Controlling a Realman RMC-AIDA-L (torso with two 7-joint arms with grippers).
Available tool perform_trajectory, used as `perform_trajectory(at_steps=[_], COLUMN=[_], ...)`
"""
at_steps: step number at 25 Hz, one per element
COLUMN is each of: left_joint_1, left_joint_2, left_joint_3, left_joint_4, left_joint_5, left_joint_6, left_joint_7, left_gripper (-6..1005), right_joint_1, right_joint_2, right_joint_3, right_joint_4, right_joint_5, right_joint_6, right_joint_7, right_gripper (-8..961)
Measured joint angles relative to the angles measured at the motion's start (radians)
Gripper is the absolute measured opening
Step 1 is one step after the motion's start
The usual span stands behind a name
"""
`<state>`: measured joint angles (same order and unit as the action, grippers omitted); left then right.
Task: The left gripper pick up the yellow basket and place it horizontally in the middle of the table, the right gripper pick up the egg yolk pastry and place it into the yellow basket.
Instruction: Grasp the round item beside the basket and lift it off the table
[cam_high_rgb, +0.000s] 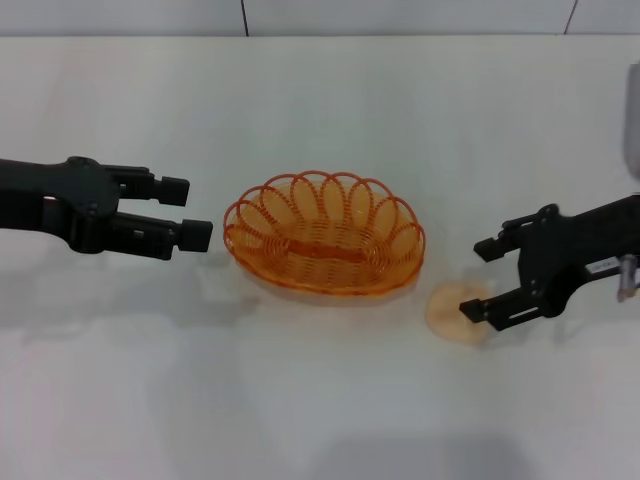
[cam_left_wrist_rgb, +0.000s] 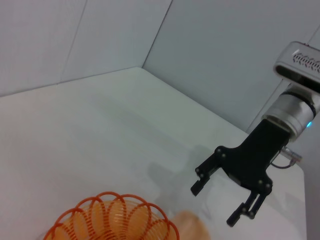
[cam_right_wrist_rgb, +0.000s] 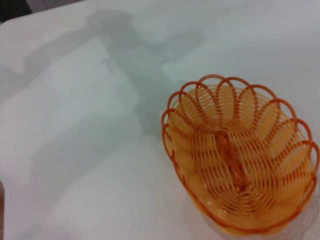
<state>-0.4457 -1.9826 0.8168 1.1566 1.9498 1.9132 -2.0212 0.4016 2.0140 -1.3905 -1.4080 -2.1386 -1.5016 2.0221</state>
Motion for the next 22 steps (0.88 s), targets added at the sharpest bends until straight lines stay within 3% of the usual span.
perform_trajectory(at_steps=[12,22], left_joint_1=[-0.004,-0.063], left_joint_2=[0.003,0.013], left_joint_3=[-0.001,-0.002], left_joint_4=[0.0,0.002], left_joint_5=[0.022,0.23], left_joint_6=[-0.004,-0.012], left_joint_7=[-0.021,-0.06], left_gripper=[872,872], right_joint_1=[0.004,0.015], right_joint_2=[0.0,0.002], right_joint_3=[-0.083,-0.108], right_joint_4=[0.053,0.079], right_joint_5=[-0.01,-0.013], right_joint_6=[0.112,0.151], right_joint_7=[-0.001,-0.003], right_gripper=[760,757])
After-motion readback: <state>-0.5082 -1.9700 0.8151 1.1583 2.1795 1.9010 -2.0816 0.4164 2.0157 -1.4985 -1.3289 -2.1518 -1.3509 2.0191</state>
